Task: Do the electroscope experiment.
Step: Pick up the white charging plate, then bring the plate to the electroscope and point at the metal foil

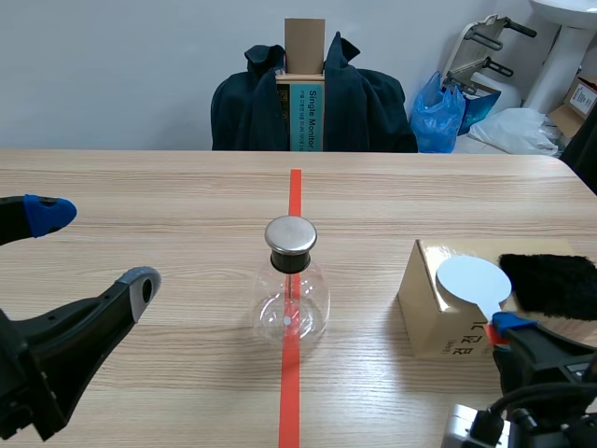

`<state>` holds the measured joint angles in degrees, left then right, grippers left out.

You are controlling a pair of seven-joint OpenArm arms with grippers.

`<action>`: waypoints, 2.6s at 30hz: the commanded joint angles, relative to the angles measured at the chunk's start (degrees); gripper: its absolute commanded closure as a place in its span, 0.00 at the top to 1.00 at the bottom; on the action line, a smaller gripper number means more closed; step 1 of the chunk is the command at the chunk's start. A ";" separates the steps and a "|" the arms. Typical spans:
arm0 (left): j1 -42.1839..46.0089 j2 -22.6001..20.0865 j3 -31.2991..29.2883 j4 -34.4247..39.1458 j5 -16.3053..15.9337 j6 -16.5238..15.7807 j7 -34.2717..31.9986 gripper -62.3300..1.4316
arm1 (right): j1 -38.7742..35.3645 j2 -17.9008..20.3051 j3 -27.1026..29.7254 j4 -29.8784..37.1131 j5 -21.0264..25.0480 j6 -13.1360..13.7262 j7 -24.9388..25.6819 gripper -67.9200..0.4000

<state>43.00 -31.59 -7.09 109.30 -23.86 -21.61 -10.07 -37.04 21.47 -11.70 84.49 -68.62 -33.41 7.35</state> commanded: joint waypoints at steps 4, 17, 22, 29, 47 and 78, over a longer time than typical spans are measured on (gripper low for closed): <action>-0.04 0.28 0.00 0.92 -0.37 -0.15 -0.98 1.00 | -0.13 0.92 0.55 0.20 0.00 -0.50 -0.61 0.02; -0.04 0.28 0.00 0.92 -0.35 -0.15 -0.96 1.00 | -5.81 4.13 9.09 3.39 2.58 -11.45 3.65 0.02; -0.04 0.28 0.00 0.92 -0.35 -0.15 -0.79 1.00 | -10.91 8.31 14.78 10.80 12.11 -11.45 6.54 0.02; -0.04 0.28 0.00 0.92 1.05 -0.15 -0.79 1.00 | -14.25 10.71 23.69 22.53 25.00 -11.45 6.54 0.02; -8.52 -3.21 0.59 -7.91 6.97 -8.76 7.91 0.06 | -4.87 10.54 29.00 28.13 36.30 -11.45 14.34 0.02; -43.69 6.75 31.69 -51.60 16.24 -7.41 -8.50 0.06 | 14.71 -2.78 -3.50 12.76 16.52 -11.45 18.45 0.02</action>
<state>-0.75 -25.39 24.69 56.60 -7.07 -29.12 -17.47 -23.00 18.09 -15.84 96.42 -51.96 -41.32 26.00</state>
